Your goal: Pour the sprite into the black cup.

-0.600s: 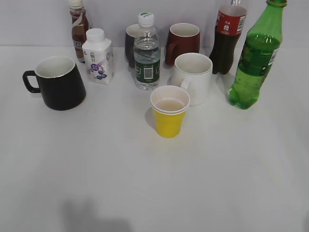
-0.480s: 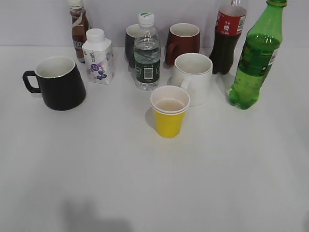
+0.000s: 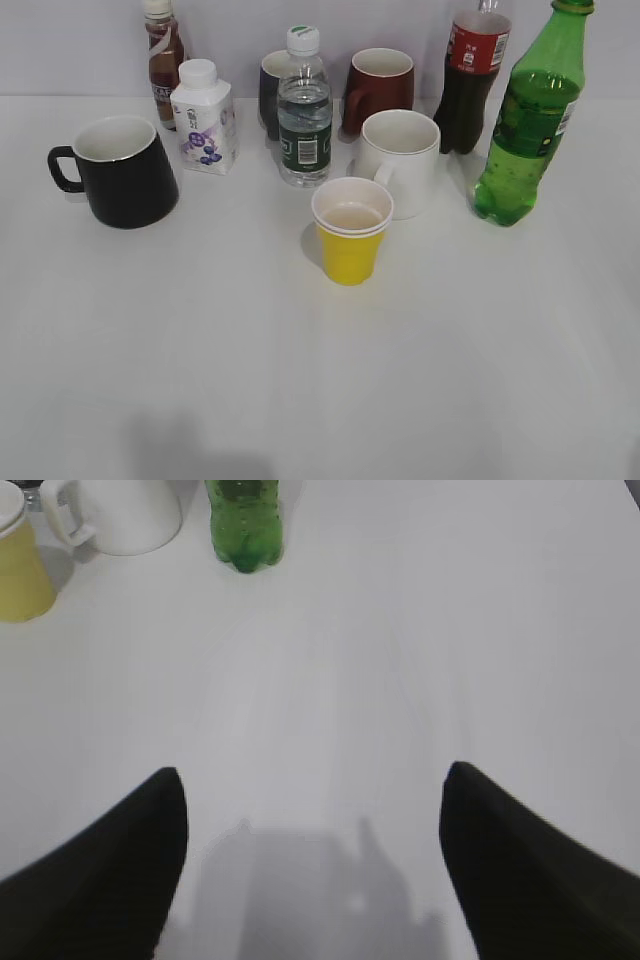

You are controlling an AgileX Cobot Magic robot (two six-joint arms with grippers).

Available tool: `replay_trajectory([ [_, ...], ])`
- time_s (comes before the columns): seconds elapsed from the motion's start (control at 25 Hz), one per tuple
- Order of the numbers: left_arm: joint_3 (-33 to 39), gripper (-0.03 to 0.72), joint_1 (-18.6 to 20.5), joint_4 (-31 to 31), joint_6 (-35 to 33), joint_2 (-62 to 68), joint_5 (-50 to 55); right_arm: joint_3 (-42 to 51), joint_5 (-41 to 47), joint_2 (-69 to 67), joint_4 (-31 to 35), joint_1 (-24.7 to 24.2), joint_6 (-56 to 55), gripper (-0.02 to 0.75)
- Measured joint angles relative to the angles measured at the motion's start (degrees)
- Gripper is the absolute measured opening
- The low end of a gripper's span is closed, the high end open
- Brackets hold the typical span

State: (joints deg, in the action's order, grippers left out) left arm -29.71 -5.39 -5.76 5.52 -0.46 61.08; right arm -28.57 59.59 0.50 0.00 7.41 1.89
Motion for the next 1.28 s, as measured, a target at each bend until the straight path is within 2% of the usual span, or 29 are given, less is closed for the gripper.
replay_trajectory([
  [0.88,-0.4,0.239,0.0,0.1,0.0,0.0,-0.9,0.0,0.0,0.0,0.0,0.0,0.0,0.588],
  [0.96,-1.0,0.239,0.0,0.3,0.0,0.6,-5.5,0.0,0.0,0.0,0.0,0.0,0.0,0.588],
  [1.12,0.1,0.239,0.0,-0.1,0.0,3.5,-26.3,0.0,0.0,0.0,0.6,0.0,0.0,0.588],
  [1.28,4.7,0.239,0.0,-0.1,0.0,9.4,-46.3,0.0,0.0,0.0,0.6,0.0,0.0,0.588],
])
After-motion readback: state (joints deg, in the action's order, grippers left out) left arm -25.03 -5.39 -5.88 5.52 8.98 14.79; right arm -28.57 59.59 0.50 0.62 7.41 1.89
